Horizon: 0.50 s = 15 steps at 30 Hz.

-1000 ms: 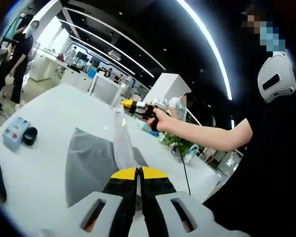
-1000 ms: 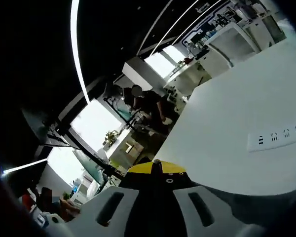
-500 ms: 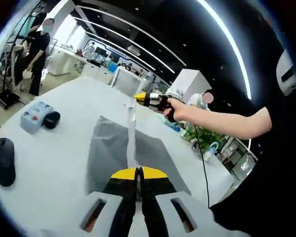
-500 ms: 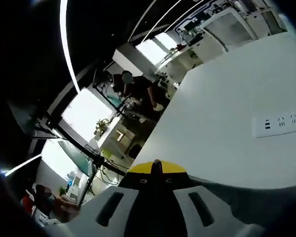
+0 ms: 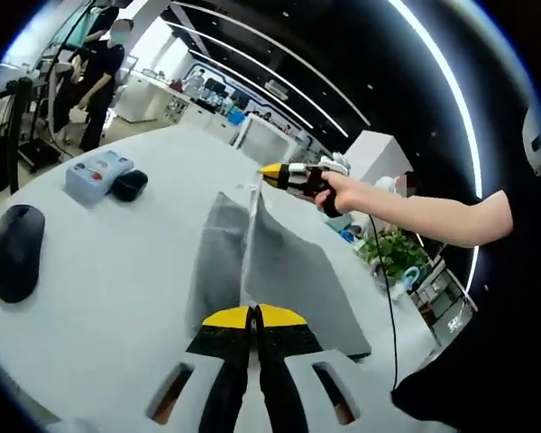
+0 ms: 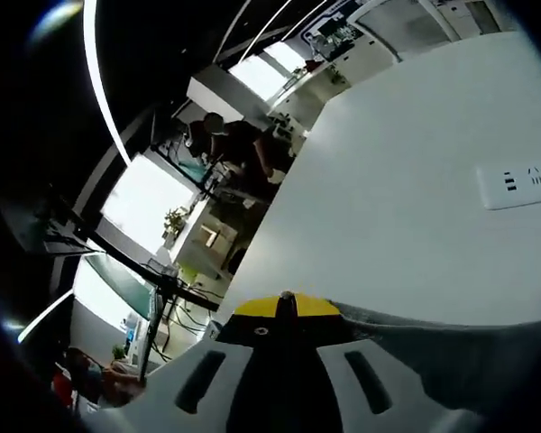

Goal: Fold the towel on the table until its edges align and the towel forms a compact rectangular stack.

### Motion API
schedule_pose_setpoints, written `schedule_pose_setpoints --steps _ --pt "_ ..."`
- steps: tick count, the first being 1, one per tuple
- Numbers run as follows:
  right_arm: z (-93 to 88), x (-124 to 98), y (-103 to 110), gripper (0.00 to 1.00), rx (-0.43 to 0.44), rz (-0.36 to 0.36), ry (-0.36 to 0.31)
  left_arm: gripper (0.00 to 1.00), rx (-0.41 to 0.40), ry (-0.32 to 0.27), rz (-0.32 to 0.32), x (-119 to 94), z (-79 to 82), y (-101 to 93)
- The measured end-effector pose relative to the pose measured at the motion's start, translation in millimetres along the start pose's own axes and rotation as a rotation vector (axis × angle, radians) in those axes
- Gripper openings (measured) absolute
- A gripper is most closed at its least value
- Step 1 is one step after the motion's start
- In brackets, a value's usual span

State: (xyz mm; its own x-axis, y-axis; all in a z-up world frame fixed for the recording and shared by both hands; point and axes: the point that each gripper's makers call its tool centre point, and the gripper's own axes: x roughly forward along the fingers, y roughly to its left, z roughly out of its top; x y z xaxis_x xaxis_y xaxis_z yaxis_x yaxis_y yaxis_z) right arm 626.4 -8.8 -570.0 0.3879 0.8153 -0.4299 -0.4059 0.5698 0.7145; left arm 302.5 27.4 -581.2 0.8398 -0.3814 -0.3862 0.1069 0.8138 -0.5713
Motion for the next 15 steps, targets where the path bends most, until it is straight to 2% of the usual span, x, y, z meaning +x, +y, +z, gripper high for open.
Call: schedule_pose_setpoints --steps 6,8,11,15 --pt "-12.3 16 -10 0.00 0.014 -0.007 0.040 0.02 0.050 0.069 0.060 8 -20.5 19.2" --pt "-17.0 20 -13 0.00 0.020 -0.004 0.046 0.02 0.049 0.061 0.067 9 -20.6 22.5" --pt "-19.9 26 -14 0.00 0.033 0.001 0.050 0.02 0.013 0.034 0.103 8 -17.7 31.2" --pt "-24.5 32 -19 0.01 0.048 0.006 0.058 0.02 -0.053 0.037 0.106 10 -19.7 36.2"
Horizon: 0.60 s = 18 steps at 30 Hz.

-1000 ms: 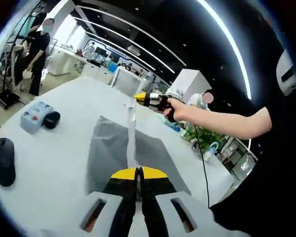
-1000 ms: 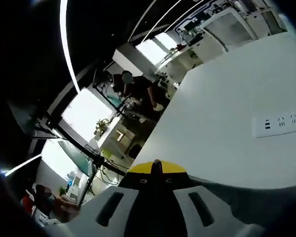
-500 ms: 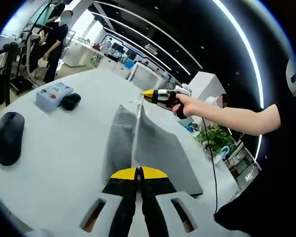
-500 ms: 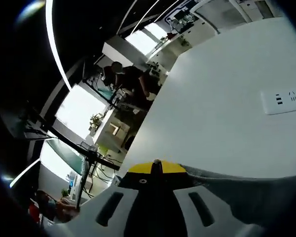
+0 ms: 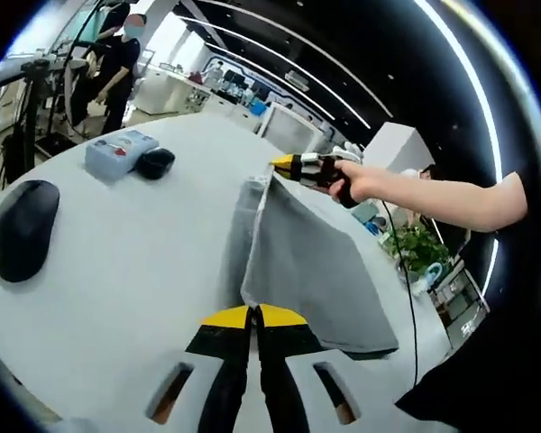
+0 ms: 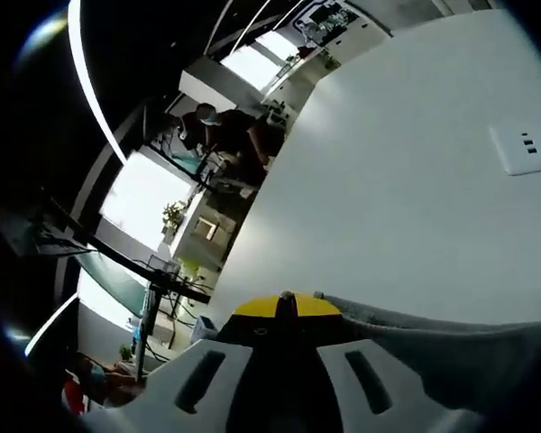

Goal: Fold the towel on the table until its edges align and the towel forms a compact rectangular stack.

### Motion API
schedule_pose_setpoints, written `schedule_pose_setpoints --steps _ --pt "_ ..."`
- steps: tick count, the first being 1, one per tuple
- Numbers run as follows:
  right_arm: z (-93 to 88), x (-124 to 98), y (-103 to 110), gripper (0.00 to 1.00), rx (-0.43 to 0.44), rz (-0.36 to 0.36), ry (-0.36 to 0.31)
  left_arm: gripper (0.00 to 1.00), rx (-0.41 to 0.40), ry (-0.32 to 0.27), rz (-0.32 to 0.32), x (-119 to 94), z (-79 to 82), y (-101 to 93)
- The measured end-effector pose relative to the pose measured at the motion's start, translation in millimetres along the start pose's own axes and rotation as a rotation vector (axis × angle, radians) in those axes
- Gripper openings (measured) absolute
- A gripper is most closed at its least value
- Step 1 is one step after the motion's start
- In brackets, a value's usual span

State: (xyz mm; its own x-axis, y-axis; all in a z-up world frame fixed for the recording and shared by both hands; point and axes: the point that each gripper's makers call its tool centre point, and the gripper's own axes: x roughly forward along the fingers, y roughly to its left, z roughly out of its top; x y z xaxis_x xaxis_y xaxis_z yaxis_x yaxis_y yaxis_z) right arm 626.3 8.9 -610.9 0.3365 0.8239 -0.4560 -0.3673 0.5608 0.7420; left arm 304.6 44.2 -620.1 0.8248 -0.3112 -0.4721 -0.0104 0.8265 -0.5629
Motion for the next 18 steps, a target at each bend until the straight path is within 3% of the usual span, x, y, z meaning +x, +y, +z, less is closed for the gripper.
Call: schedule_pose_setpoints --steps 7,10,12,14,18 --pt "-1.2 9 -5 0.01 -0.008 0.029 0.002 0.03 0.008 0.028 0.022 9 -3.3 5.9" --pt "-7.9 12 -6 0.01 -0.105 0.040 0.017 0.03 -0.020 0.051 0.030 10 -7.3 10.0" --pt "-11.8 13 -2 0.02 -0.200 0.078 0.017 0.04 -0.036 0.030 0.039 10 -7.3 11.7" --pt "-10.0 12 -3 0.02 -0.268 0.069 0.014 0.05 -0.039 0.022 0.039 9 -8.3 10.0" --pt "-7.7 8 3 0.04 -0.331 0.101 0.024 0.10 -0.032 0.023 0.048 4 -10.7 7.9"
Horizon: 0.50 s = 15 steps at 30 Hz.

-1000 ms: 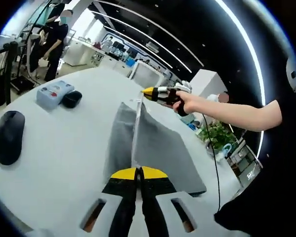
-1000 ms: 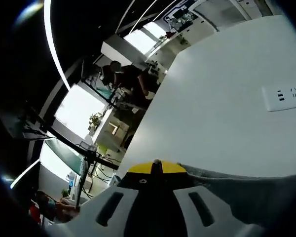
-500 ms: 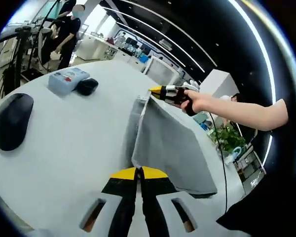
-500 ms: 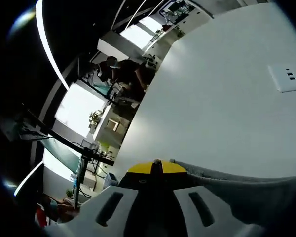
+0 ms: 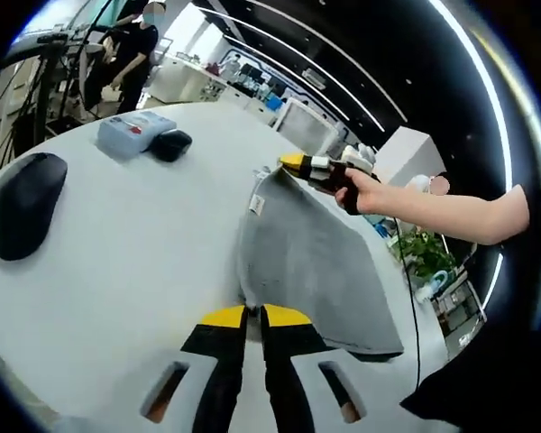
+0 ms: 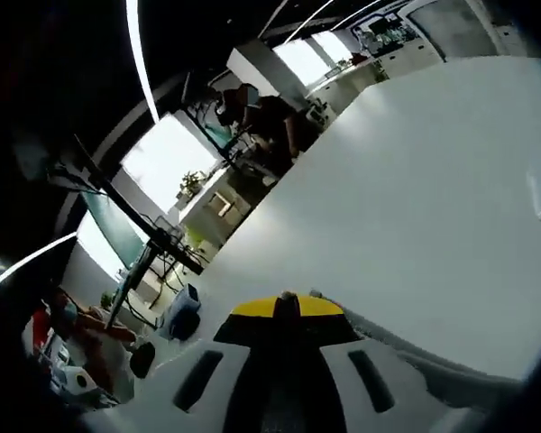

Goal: Fold the towel on the table until its edges align and the towel forms a compact rectangular stack.

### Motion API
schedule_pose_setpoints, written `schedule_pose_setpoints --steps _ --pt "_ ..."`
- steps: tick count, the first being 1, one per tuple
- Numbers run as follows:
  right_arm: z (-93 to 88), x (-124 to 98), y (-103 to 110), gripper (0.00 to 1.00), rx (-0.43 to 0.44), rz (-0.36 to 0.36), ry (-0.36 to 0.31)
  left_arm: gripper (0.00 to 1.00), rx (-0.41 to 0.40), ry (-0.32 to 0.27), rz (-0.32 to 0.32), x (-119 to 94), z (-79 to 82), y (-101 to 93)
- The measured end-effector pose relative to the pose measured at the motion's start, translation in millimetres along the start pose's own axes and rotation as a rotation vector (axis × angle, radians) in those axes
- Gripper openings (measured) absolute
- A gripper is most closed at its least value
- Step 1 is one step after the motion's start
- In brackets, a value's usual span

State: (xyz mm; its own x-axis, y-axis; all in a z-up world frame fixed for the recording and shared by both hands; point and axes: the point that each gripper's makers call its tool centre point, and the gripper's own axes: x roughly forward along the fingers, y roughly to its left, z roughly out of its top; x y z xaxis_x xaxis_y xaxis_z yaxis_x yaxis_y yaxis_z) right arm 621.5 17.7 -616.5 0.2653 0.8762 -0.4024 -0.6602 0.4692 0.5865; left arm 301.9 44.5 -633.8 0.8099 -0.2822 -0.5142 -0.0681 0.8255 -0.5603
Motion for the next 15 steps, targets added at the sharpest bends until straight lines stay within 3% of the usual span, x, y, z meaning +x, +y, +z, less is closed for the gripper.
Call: schedule_pose_setpoints --steps 4,6,9,11,15 --pt "5.9 -17 13 0.05 -0.175 0.042 -0.034 0.15 -0.018 -0.051 -0.029 -6 7.2 -10.4" --pt "7.8 -34 9 0.11 -0.272 0.007 -0.070 0.17 0.006 -0.077 -0.041 -8 11.7 -17.9" --pt "-2.8 -61 13 0.07 -0.269 -0.001 -0.075 0.20 0.074 -0.135 -0.026 -11 22.2 -24.3" --pt "-8.6 -83 7 0.02 -0.258 -0.028 -0.079 0.19 0.074 -0.153 -0.049 -12 26.7 -33.4" --pt "-20.1 -133 -9 0.00 -0.262 -0.123 -0.089 0.12 0.099 -0.150 -0.060 -10 31.6 -50.2"
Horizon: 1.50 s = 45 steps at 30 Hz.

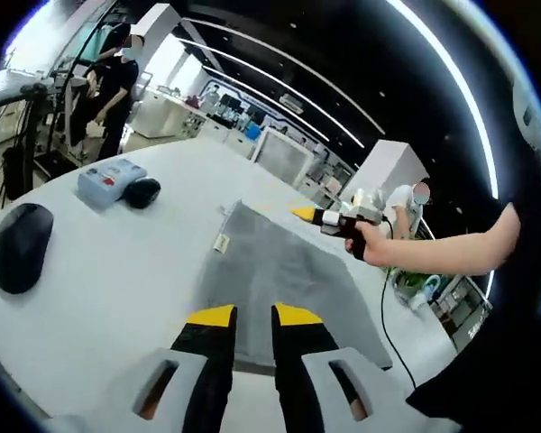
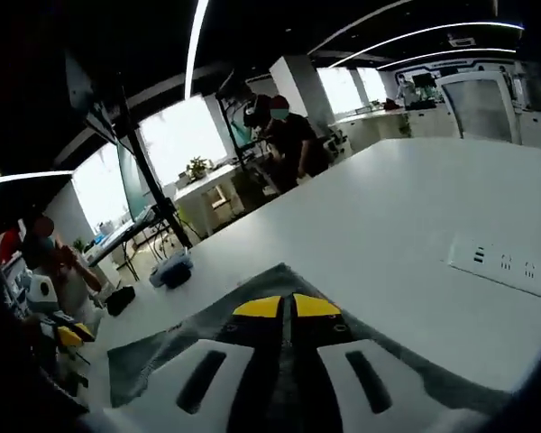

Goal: Fold the towel on the table until its edges align and the towel forms a compact rectangular stack.

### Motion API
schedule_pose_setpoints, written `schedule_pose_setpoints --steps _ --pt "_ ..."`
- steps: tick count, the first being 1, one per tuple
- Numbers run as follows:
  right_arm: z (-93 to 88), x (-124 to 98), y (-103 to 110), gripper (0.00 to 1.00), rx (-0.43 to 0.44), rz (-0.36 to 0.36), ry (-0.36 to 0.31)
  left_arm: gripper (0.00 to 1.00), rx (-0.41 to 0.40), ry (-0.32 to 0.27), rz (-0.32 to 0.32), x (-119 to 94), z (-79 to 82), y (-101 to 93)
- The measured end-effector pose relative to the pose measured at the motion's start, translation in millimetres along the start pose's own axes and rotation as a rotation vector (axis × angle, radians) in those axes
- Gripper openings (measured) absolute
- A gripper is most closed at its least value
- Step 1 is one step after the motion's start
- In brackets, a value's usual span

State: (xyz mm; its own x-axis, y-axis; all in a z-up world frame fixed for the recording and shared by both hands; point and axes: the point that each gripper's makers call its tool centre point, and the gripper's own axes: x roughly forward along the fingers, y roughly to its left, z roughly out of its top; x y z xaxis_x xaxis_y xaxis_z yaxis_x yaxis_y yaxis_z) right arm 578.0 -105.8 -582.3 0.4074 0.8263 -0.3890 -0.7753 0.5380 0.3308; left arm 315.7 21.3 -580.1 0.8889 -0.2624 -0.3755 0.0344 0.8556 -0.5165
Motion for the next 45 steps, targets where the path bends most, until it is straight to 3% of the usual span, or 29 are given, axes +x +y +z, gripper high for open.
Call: schedule_pose_setpoints --steps 4,7,9,10,12,14,16,17,18,20,22,24,27,29,31,34,38,40,42,45 --pt "-1.8 -55 -11 0.00 0.043 -0.060 -0.048 0.03 -0.009 0.003 -0.085 9 7.1 -31.4" --pt "-3.9 -86 -22 0.00 0.064 -0.080 -0.073 0.01 0.038 0.080 -0.166 27 -0.1 -59.2" --pt "-14.2 -102 -35 0.00 0.059 -0.115 -0.027 0.01 0.081 0.115 -0.204 41 -0.6 -81.1" --pt "-28.6 -112 -49 0.00 0.061 -0.171 0.049 0.01 0.092 0.112 -0.215 47 1.4 -90.4" --pt "-43.7 -125 -71 0.00 0.045 -0.255 0.127 0.01 0.062 0.134 -0.211 62 0.8 -109.7" --pt "-36.9 -136 -94 0.00 0.023 -0.313 0.048 0.01 0.086 0.189 -0.241 73 -9.6 -133.5" --pt "-37.1 -145 -102 0.00 0.126 -0.310 0.013 0.01 0.170 0.240 -0.292 81 -21.4 -157.9" --pt "-34.8 -148 -103 0.00 0.129 -0.300 -0.002 0.01 0.226 0.236 -0.305 85 -23.7 -166.4" --pt "-34.3 -151 -106 0.00 0.104 -0.287 -0.002 0.01 0.305 0.220 -0.340 91 -27.9 -182.0" --pt "-35.9 -155 -107 0.00 0.015 -0.243 0.032 0.01 0.330 0.237 -0.343 100 -39.5 -195.7" --pt "-38.4 -158 -107 0.00 -0.055 -0.224 0.056 0.01 0.317 0.313 -0.373 105 -60.9 -214.8" --pt "-43.6 -156 -102 0.00 -0.138 -0.149 0.096 0.01 0.355 0.309 -0.389 114 -73.2 -229.4" --pt "-53.5 -154 -100 0.00 -0.239 -0.101 0.147 0.00 0.364 0.352 -0.385 124 -96.6 -241.3" --pt "-64.2 -150 -98 0.00 -0.277 -0.058 0.181 0.00 0.423 0.387 -0.414 125 -110.2 -249.1" --pt "-71.4 -145 -97 0.00 -0.354 -0.018 0.198 0.00 0.462 0.452 -0.409 128 -125.1 -248.4" --pt "-76.0 -136 -90 0.00 -0.431 0.032 0.187 0.00 0.492 0.488 -0.372 136 -138.0 -244.3" --pt "-85.2 -124 -81 0.00 -0.465 0.102 0.190 0.00 0.491 0.515 -0.317 147 -154.4 -238.2" --pt "-98.9 -119 -74 0.00 -0.474 0.164 0.237 0.00 0.578 0.597 -0.283 147 -172.1 -227.1" --pt "-111.7 -115 -74 0.00 -0.493 0.176 0.283 0.00 0.632 0.621 -0.280 148 -180.4 -225.5" --pt "-109.0 -115 -75 0.00 -0.473 0.172 0.245 0.00 0.624 0.605 -0.281 148 -181.7 -230.9"
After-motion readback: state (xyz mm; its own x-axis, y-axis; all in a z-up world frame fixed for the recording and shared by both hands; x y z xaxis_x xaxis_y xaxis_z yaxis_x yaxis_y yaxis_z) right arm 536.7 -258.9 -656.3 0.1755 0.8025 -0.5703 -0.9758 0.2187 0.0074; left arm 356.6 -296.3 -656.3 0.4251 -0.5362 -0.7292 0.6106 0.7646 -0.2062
